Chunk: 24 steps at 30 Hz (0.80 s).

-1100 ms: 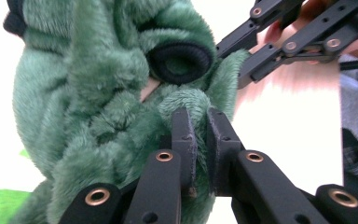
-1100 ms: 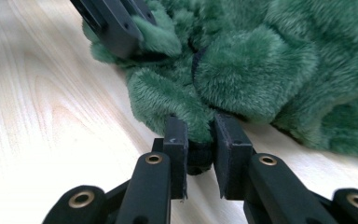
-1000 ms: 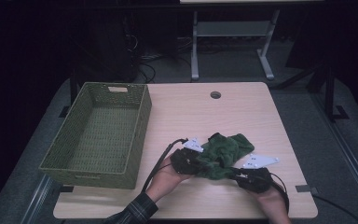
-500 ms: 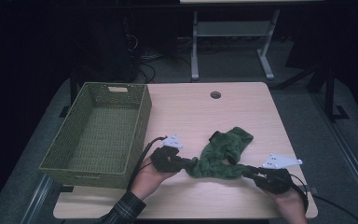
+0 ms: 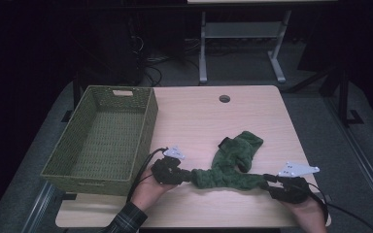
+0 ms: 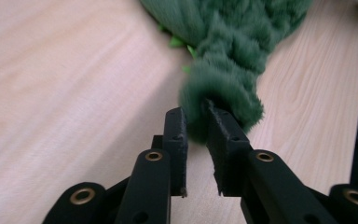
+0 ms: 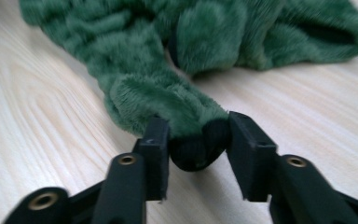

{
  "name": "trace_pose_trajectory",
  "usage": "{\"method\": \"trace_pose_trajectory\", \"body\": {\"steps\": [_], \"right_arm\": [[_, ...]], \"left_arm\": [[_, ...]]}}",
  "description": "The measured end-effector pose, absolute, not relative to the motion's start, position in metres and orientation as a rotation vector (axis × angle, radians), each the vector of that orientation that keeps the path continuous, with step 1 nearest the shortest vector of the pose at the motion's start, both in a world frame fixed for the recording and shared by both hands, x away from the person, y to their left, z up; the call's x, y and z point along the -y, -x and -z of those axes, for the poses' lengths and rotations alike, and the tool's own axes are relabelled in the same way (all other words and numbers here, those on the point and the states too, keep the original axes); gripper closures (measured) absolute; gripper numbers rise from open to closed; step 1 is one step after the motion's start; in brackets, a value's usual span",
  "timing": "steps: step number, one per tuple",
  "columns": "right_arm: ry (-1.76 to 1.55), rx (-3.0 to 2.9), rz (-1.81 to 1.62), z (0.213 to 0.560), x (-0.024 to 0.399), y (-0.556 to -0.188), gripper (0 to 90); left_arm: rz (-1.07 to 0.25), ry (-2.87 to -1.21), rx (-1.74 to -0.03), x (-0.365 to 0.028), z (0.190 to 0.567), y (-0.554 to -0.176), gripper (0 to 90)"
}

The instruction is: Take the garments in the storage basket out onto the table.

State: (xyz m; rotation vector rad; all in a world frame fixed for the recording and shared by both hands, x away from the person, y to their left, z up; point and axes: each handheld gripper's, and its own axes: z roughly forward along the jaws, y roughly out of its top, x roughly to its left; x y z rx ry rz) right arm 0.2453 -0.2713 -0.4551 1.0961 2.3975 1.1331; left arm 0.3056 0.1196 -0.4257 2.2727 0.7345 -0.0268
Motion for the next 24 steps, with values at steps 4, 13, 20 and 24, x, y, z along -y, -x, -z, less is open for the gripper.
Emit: {"method": "trace_pose_trajectory", "body": {"steps": [4,13,20,24], "right_arm": [[-1.100,-2.369,-1.164,0.446,0.278,-0.242,55.8],[-1.070,-2.345,-1.263,0.428,0.280,-0.241,82.9],[-1.074,-2.471,-1.187,0.451,0.264,-0.252,89.7],[-1.067,-2.508,-1.157,0.457,0.260,-0.252,89.7]], "left_arm": [[-0.003,-2.215,-0.738,-0.126,0.408,-0.303,75.9],[0.032,-2.235,-0.626,-0.099,0.402,-0.298,89.9],[0.067,-2.294,-0.611,-0.075,0.425,-0.303,89.8],[0.078,-2.351,-0.638,-0.074,0.445,-0.309,89.8]]}}
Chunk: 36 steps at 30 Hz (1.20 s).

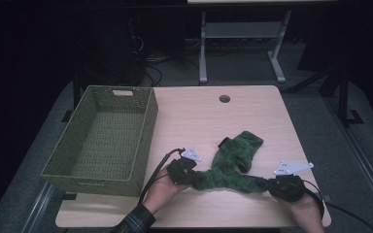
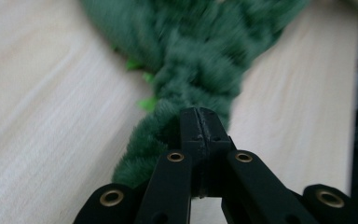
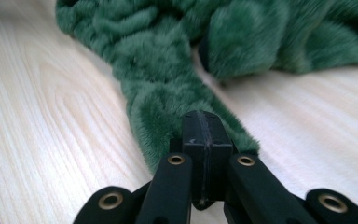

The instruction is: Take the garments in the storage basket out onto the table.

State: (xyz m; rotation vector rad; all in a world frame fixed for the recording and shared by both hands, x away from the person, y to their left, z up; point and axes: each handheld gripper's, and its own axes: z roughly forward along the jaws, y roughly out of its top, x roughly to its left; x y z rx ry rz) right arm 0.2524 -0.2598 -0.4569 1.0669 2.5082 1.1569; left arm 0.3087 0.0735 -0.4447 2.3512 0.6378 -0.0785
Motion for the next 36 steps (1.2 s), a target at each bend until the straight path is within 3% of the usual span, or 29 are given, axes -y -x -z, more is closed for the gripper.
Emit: {"method": "trace_pose_trajectory", "body": {"steps": [10,26,33,36], "right_arm": [[-1.042,-2.568,-1.061,0.466,0.248,-0.251,89.8],[-0.946,-2.678,-1.072,0.465,0.227,-0.235,89.6],[-0.974,-2.562,-1.174,0.446,0.231,-0.238,73.8],[-0.998,-2.544,-1.189,0.444,0.233,-0.246,71.3]], "left_arm": [[0.094,-2.401,-0.658,-0.086,0.456,-0.312,89.9],[0.145,-2.400,-0.652,-0.112,0.450,-0.281,86.8],[0.086,-2.344,-0.634,-0.108,0.428,-0.297,76.9],[0.063,-2.322,-0.624,-0.103,0.422,-0.312,72.4]]}}
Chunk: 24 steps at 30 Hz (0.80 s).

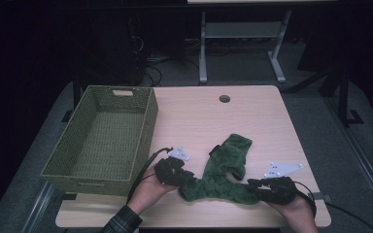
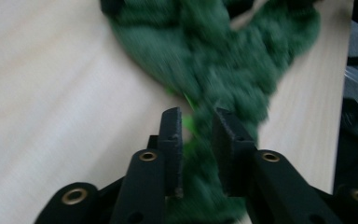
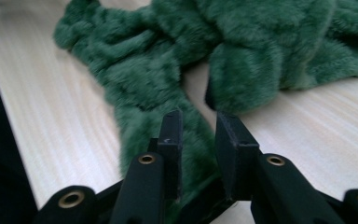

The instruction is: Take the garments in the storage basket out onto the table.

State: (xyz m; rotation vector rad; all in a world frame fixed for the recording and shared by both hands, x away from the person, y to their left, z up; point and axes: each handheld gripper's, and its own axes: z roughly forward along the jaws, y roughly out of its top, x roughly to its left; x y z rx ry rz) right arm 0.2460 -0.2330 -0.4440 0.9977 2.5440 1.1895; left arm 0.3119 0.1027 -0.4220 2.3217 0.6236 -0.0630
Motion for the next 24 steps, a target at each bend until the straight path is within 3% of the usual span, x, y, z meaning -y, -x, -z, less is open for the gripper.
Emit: {"method": "trace_pose_trajectory", "body": {"steps": [8,24], "right_arm": [[-1.058,-2.537,-1.165,0.448,0.233,-0.253,64.0],[-1.119,-2.535,-1.143,0.454,0.233,-0.256,62.3]], "left_arm": [[0.014,-2.274,-0.614,-0.083,0.416,-0.355,62.5],[0.062,-2.265,-0.522,-0.039,0.428,-0.393,53.7]]}}
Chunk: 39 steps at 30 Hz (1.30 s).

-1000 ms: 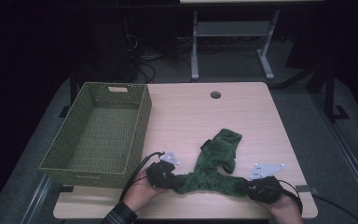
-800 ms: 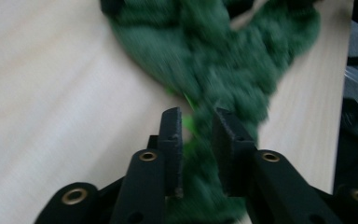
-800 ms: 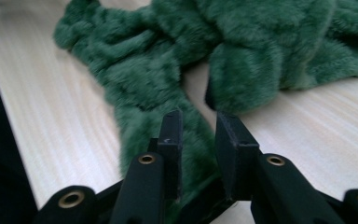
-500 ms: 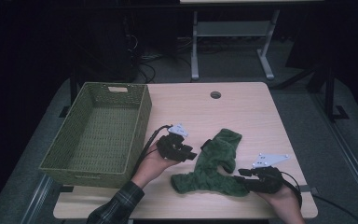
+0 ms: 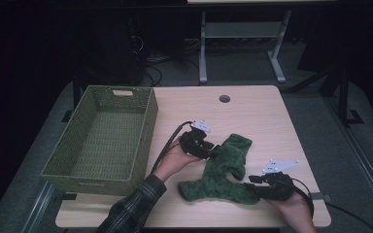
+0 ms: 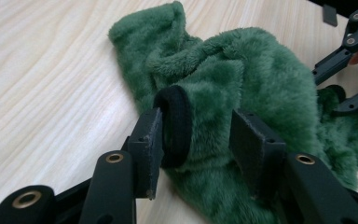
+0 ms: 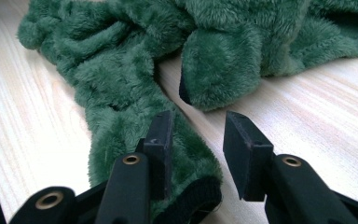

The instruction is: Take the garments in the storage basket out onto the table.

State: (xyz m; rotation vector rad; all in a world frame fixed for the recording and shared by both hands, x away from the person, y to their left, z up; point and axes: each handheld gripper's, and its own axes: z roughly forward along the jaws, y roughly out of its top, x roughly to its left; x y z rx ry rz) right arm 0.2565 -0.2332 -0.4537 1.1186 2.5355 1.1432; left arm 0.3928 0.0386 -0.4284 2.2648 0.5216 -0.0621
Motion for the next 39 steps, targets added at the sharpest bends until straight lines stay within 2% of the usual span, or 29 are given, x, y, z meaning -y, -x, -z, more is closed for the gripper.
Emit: {"method": "trace_pose_trajectory", "body": {"steps": [3,5,8,10,26,29,33,39], "right_arm": [[-1.124,-2.535,-1.144,0.455,0.232,-0.257,62.1],[-1.131,-2.534,-1.145,0.456,0.232,-0.257,62.0],[-1.140,-2.528,-1.139,0.456,0.231,-0.256,61.6],[-1.148,-2.524,-1.139,0.456,0.229,-0.256,61.2],[-1.229,-2.482,-1.070,0.464,0.213,-0.271,60.5],[-1.232,-2.461,-1.065,0.467,0.212,-0.276,65.6],[-1.215,-2.426,-1.076,0.466,0.213,-0.279,80.3],[-1.203,-2.360,-1.120,0.456,0.219,-0.284,84.7]], "left_arm": [[0.078,-2.269,-0.527,-0.033,0.434,-0.394,55.3],[0.076,-2.281,-0.509,-0.031,0.437,-0.394,62.9],[0.061,-2.299,-0.489,-0.031,0.437,-0.391,78.7],[0.063,-2.294,-0.485,-0.033,0.435,-0.390,82.8],[0.019,-2.202,-0.512,-0.055,0.409,-0.384,85.2],[0.018,-2.199,-0.512,-0.056,0.408,-0.384,85.2],[0.020,-2.194,-0.513,-0.057,0.407,-0.384,85.3],[0.021,-2.193,-0.512,-0.060,0.405,-0.383,85.5]]}}
